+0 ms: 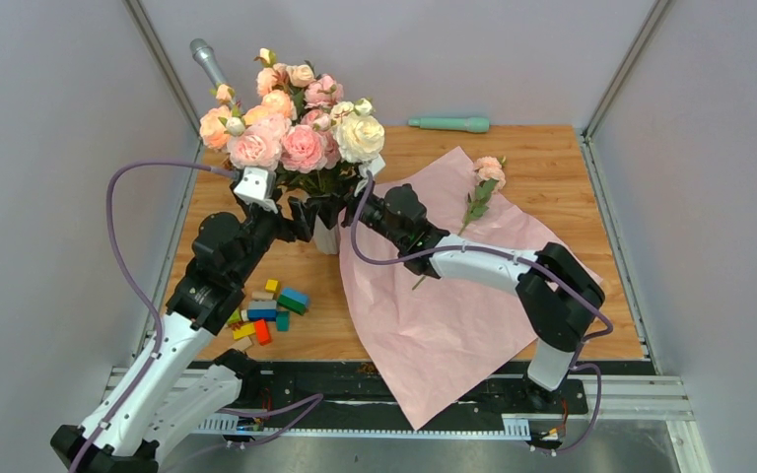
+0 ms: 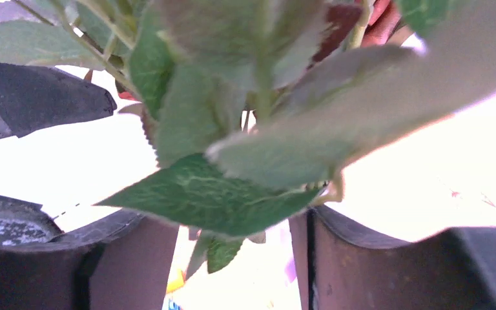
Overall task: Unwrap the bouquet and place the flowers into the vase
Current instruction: Insert the fake flower into the vase, then pick up the fake flower from the wrapping paper.
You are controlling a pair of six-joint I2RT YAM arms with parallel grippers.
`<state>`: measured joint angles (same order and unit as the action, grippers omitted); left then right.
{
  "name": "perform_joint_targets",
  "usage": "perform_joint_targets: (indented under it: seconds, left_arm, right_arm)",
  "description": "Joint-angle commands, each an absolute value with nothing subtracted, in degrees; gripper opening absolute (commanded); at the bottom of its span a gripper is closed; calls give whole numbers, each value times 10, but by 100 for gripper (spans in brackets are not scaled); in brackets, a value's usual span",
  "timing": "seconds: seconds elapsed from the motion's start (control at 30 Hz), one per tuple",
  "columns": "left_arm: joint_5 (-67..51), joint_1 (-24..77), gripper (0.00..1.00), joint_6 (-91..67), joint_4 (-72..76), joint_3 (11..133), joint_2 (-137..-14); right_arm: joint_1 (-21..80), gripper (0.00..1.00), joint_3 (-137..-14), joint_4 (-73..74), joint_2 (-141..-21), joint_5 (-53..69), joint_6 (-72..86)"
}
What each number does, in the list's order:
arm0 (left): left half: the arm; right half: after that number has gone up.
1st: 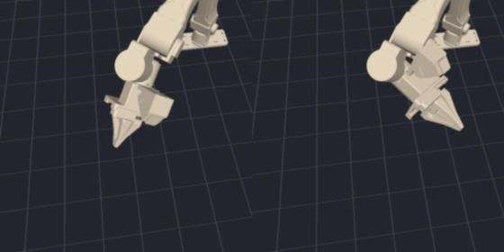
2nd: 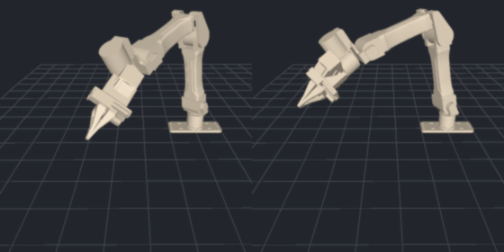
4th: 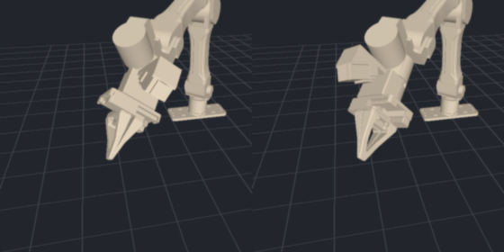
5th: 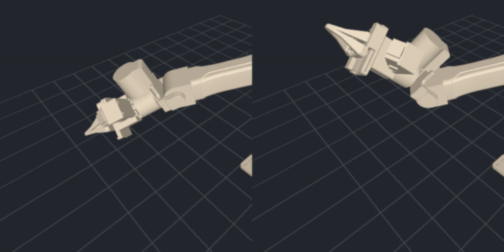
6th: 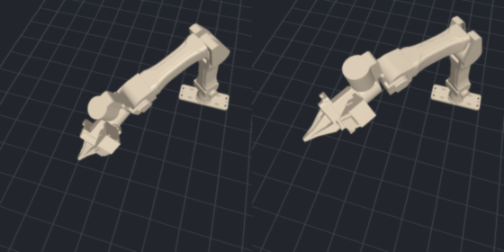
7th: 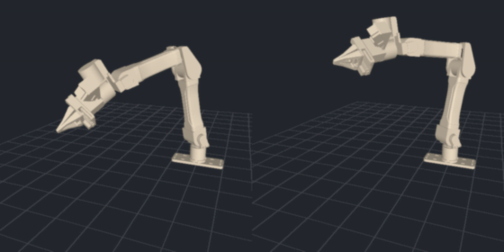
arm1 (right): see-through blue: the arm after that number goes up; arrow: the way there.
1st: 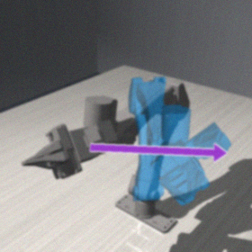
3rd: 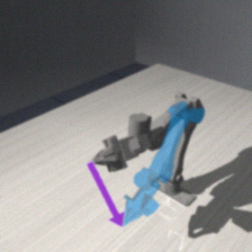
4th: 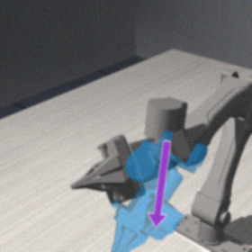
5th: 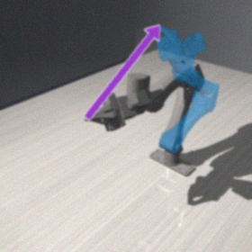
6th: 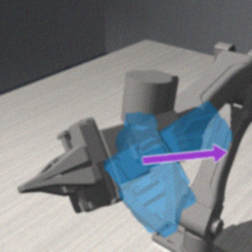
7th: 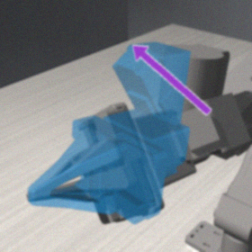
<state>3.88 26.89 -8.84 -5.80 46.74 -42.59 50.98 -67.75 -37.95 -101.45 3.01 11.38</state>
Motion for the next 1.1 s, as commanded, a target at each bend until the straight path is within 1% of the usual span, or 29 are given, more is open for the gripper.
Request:
perform_joint_targets:
  seconds: [0.0,0.1,0.2,0.4,0.8,0.93,1.07]
  left_arm:
    - [55,269,90,-96,-62,464,-412]
    - [76,269,94,-101,-69,461,-408]
    - [84,269,99,-104,-71,454,-403]
    - [72,269,100,-99,-79,447,-392]
    - [74,269,100,-76,-122,437,-336]
    - [79,269,100,-70,-146,440,-318]
    - [92,269,100,-48,-187,455,-300]
  right_arm:
    - [514,66,-663,-371,-981,33,103]
    - [514,73,-654,-363,-969,37,99]
    - [513,78,-645,-356,-954,42,96]
    - [513,85,-612,-339,-911,47,95]
    - [499,88,-537,-235,-775,37,96]
    - [479,88,-529,-142,-730,2,117]
    - [439,82,-529,-29,-696,-64,151]
